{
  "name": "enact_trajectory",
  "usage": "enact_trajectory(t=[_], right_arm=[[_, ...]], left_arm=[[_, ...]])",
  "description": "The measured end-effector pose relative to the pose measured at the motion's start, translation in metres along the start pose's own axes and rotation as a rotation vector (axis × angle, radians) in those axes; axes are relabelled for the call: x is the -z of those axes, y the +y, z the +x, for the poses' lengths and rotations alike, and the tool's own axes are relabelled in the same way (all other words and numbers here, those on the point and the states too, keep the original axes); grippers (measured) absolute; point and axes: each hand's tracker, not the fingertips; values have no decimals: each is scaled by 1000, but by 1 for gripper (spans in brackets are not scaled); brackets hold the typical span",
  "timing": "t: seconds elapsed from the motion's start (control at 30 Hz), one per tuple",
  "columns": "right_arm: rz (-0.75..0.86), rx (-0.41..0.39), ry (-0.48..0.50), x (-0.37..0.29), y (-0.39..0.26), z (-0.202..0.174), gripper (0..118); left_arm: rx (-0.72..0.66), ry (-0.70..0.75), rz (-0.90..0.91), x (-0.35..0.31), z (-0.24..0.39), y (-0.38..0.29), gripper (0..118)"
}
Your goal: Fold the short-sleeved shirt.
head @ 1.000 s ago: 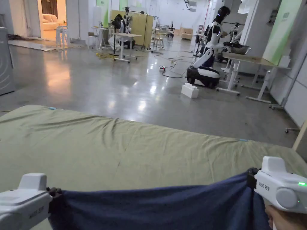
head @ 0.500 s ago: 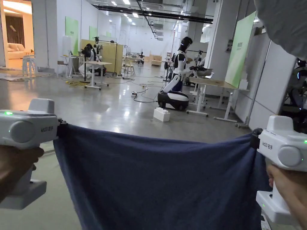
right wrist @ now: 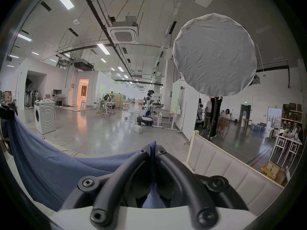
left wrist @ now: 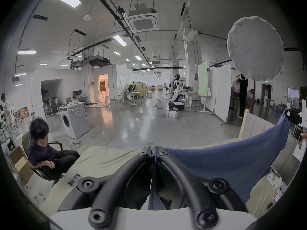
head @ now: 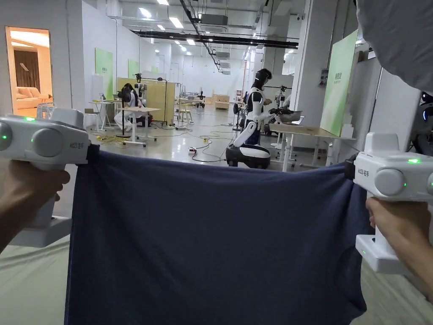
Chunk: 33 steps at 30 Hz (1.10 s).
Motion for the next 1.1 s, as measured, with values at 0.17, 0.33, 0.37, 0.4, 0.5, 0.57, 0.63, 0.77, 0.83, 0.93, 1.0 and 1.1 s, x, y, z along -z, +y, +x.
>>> enact_trajectory(t=[0.17, 0.33, 0.37, 0.4, 0.5, 0.57, 0.63, 0.77, 0.83, 0.93, 1.0, 1.1], right_arm=[[32, 0, -9, 26, 21, -5, 4], [77, -9, -7, 23, 37, -17, 4], [90, -13, -14, 22, 39, -19, 4], [89, -15, -12, 21, 39, -21, 4], [112, -19, -5, 13, 32, -25, 4], [115, -28, 4, 5, 21, -27, 4], [92, -27, 16, 0, 8, -28, 4], [44, -43, 42, -25, -28, -30, 4], [16, -48, 48, -43, -46, -29, 4], [-24, -57, 62, -57, -72, -22, 4], [-43, -60, 69, -77, -87, -20, 4], [-77, -48, 74, -109, -110, -13, 4]], left_arm=[[4, 19, 37, 12, -5, 24, 6], [18, 43, 62, 22, -9, 38, 6], [19, 51, 67, 21, -9, 38, 6], [13, 53, 75, 20, -9, 37, 6], [21, 63, 81, 24, -12, 30, 6], [20, 59, 79, 24, -15, 17, 6], [19, 48, 62, 20, -17, 0, 6], [-4, 23, 21, 10, -22, -45, 6], [-14, 9, -5, 1, -25, -74, 6], [-25, -10, -37, -20, -26, -110, 6], [-43, -20, -40, -35, -28, -130, 6], [-62, -41, -46, -63, -26, -157, 6]])
